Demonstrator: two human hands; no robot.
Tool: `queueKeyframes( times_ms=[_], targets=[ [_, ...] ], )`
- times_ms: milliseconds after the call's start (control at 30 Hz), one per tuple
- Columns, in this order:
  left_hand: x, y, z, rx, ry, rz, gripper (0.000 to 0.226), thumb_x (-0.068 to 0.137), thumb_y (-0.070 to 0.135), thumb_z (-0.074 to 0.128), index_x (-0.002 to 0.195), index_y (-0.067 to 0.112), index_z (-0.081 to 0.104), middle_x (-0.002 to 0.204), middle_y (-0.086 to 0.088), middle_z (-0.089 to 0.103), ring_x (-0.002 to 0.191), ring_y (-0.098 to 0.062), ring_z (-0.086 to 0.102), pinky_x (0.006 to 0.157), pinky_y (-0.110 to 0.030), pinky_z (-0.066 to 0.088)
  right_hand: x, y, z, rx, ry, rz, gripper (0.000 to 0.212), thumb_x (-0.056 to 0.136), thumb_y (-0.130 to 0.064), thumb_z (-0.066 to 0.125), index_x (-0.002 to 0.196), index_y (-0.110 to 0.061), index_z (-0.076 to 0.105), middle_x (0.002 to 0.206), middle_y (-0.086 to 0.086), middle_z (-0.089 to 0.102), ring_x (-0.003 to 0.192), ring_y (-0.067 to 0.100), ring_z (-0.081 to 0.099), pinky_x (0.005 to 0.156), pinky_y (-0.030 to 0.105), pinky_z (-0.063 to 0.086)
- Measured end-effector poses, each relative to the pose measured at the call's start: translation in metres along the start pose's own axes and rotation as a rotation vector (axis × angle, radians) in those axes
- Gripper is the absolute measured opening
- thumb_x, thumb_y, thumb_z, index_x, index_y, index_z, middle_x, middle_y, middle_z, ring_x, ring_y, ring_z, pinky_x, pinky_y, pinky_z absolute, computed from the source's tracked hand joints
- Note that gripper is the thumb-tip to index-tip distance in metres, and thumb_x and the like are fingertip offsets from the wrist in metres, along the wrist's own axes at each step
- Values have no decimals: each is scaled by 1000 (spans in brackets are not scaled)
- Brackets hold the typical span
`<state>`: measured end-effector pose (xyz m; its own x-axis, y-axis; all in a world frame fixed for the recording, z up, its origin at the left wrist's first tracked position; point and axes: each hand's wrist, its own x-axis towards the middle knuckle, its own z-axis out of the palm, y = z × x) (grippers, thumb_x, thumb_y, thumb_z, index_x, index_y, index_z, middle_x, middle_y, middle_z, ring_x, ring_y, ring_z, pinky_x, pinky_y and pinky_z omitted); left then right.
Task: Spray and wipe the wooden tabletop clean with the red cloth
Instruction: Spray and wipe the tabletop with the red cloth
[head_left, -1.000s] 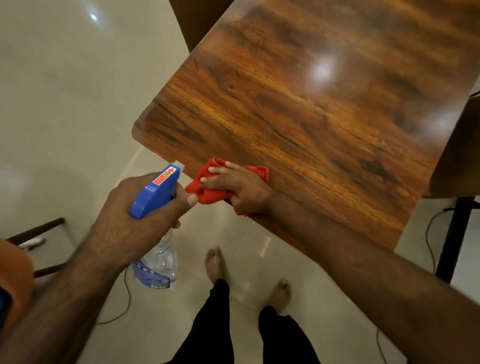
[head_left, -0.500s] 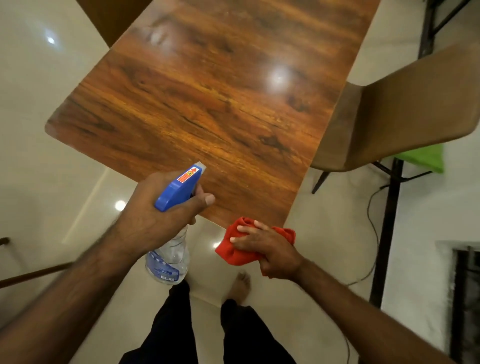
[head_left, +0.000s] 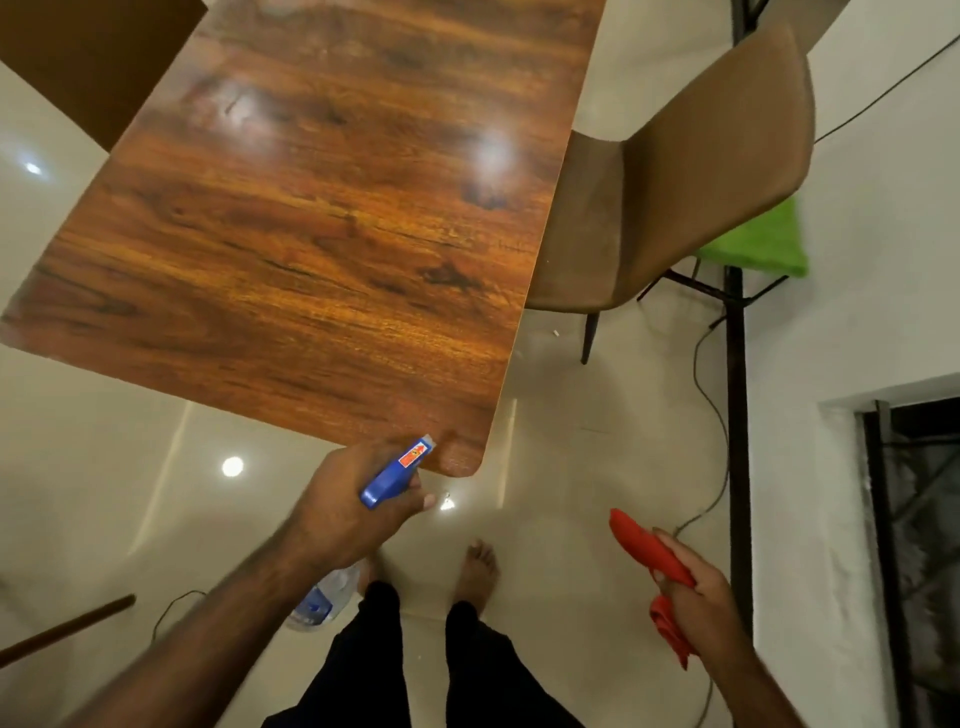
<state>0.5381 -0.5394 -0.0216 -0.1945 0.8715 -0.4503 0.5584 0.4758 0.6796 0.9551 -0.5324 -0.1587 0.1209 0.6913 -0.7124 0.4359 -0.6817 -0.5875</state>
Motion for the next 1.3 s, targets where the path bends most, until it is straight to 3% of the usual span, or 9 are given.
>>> queueKeyframes(
  times_ms=[333, 400, 467, 567, 667, 800, 1067, 1200, 1300],
  targets=[
    [-16, -22, 4, 153, 25, -89, 37, 78, 46, 79, 62, 23, 56, 62, 2, 60, 61, -19, 59, 64, -39, 54, -18, -67, 97, 414, 49, -46, 55, 99, 6, 59, 146, -22, 59, 84, 13, 68, 50, 20, 50, 44, 29, 47],
    [-19, -25, 0, 110, 28, -66, 35, 78, 44, 80, 64, 23, 57, 63, 3, 62, 61, -17, 61, 65, -41, 56, -24, -84, 133, 355, 13, -144, 56, 100, -2, 62, 146, -35, 59, 95, 10, 70, 58, 21, 58, 54, 35, 55],
    [-20, -25, -4, 70, 44, -71, 32, 78, 40, 81, 65, 22, 58, 63, 3, 63, 61, -18, 63, 66, -43, 57, -34, -100, 168, 210, 20, -357, 60, 99, -9, 63, 145, -46, 56, 121, -2, 69, 93, 22, 69, 83, 46, 63],
    [-16, -25, -9, 69, 54, -66, 31, 79, 38, 82, 65, 22, 59, 62, 3, 64, 61, -18, 65, 66, -44, 58, -28, -120, 213, -171, 45, -836, 71, 90, 0, 60, 154, -29, 51, 158, -11, 50, 152, 16, 39, 127, 36, 30],
    [-9, -27, -13, 70, 44, -65, 28, 79, 40, 81, 68, 22, 61, 63, 4, 66, 61, -18, 65, 66, -42, 59, -7, -125, 242, -618, -127, -1085, 82, 83, -13, 71, 159, -25, 43, 166, -6, 40, 161, 20, 19, 130, 53, 12],
    [-2, -26, -23, 73, 35, -55, 28, 79, 43, 80, 69, 24, 62, 63, 4, 67, 61, -16, 65, 64, -37, 59, 39, -140, 236, -684, -77, -1205, 61, 93, -16, 65, 153, -19, 53, 160, -2, 50, 156, 23, 31, 128, 53, 20],
    [20, -25, -36, 66, -46, 11, 27, 81, 40, 78, 71, 22, 61, 62, 5, 63, 58, -16, 60, 59, -25, 47, 95, -216, 230, -299, 268, -811, 68, 92, -5, 52, 159, -16, 44, 162, 9, 45, 157, 29, 29, 122, 63, 31],
    [32, -17, -37, 61, -55, 60, 33, 79, 41, 81, 65, 23, 57, 54, 7, 56, 51, -11, 52, 54, -24, 41, 27, -159, 255, -143, 281, -699, 60, 104, -25, 38, 163, -18, 36, 169, -1, 34, 161, 22, 19, 126, 50, 33],
    [45, -1, -36, 51, -13, 66, 44, 75, 50, 79, 57, 21, 50, 50, 4, 54, 49, -17, 52, 51, -31, 42, -28, -95, 268, -161, 246, -706, 69, 95, -14, 51, 162, -17, 37, 170, -9, 32, 161, 21, 19, 120, 53, 40]
  ],
)
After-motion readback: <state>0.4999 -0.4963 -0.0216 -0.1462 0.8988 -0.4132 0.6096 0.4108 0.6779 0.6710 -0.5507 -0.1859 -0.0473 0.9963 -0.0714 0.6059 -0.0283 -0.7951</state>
